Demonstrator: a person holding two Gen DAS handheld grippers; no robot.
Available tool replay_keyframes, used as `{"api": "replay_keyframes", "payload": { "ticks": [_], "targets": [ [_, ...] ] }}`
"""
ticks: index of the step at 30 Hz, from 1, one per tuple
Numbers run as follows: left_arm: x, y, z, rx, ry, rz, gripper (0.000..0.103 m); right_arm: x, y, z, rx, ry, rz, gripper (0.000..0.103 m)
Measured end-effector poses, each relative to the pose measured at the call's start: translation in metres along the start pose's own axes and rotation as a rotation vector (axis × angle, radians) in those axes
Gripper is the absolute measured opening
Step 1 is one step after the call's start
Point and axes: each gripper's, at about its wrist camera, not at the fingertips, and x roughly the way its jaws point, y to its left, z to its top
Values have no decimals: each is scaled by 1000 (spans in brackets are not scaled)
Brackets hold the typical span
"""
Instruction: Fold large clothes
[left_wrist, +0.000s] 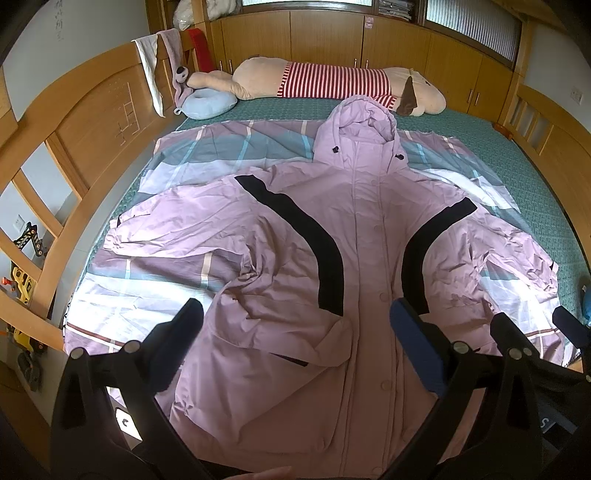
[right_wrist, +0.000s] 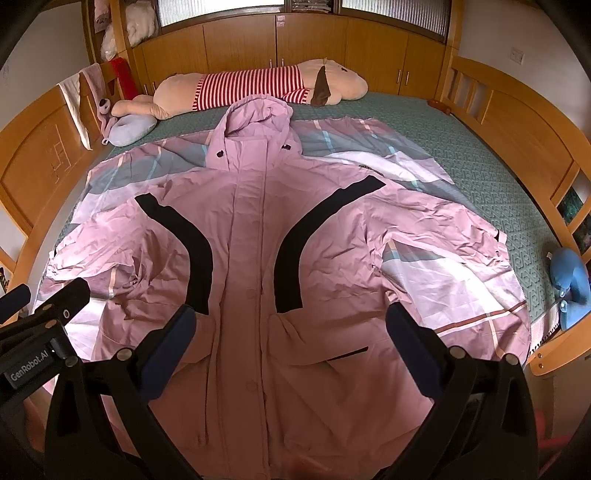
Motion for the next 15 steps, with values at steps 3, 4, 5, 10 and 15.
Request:
{"api": "replay_keyframes", "payload": {
  "ticks": [3,4,5,10,15],
  "targets": [
    [0,0,-1,0,0,2,101,0,1,0,-2,1,-3,102],
    [0,0,-1,0,0,3,101,1,0,-1,-2,2,-4,102],
    [0,0,-1,0,1,3,101,1,0,-2,-2,2,-4,102],
    [1,1,-3,-2,2,2,101,1,-1,-1,-3,3,-3,102],
    [1,2,-9,0,2,4,101,4,-3,-3,-3,8,-5,102]
  ]
}}
